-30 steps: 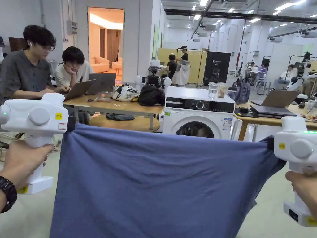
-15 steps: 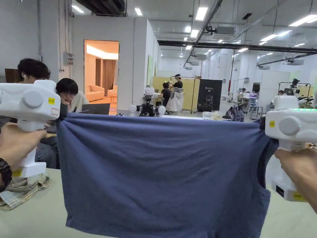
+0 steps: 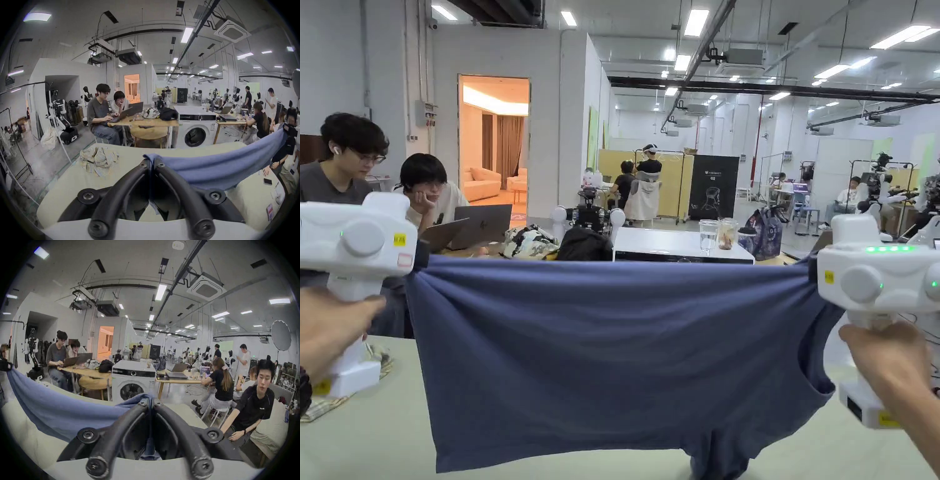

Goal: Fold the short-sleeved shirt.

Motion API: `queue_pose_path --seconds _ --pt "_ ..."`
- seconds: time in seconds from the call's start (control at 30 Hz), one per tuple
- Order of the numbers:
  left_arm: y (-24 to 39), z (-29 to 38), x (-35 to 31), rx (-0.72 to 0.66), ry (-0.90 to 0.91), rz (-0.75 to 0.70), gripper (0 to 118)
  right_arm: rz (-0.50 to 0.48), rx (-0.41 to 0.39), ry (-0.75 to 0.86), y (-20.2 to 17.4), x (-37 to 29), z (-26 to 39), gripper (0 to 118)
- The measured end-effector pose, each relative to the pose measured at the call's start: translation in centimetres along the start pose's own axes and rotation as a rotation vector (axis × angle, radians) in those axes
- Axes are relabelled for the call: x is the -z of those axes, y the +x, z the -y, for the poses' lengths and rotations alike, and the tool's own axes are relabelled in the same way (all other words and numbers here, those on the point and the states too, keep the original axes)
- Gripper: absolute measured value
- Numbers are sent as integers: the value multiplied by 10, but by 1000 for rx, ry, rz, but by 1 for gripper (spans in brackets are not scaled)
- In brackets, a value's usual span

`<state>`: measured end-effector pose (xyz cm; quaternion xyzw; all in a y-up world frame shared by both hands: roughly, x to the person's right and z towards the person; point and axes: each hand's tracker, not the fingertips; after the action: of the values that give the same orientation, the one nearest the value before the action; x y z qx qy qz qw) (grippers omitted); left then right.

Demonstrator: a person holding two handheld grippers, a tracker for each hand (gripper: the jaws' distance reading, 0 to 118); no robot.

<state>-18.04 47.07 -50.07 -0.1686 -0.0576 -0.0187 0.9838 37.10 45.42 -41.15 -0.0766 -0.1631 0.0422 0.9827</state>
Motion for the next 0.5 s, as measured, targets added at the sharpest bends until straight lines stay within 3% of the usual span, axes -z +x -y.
queue_pose_path --seconds 0.17,0.5 --pt "1 76 -13 -14 -102 35 0 -9 -8 -103 4 -9 68 0" --pt "0 183 -102 -15 -128 86 0 -2 -11 -182 25 -116 156 0"
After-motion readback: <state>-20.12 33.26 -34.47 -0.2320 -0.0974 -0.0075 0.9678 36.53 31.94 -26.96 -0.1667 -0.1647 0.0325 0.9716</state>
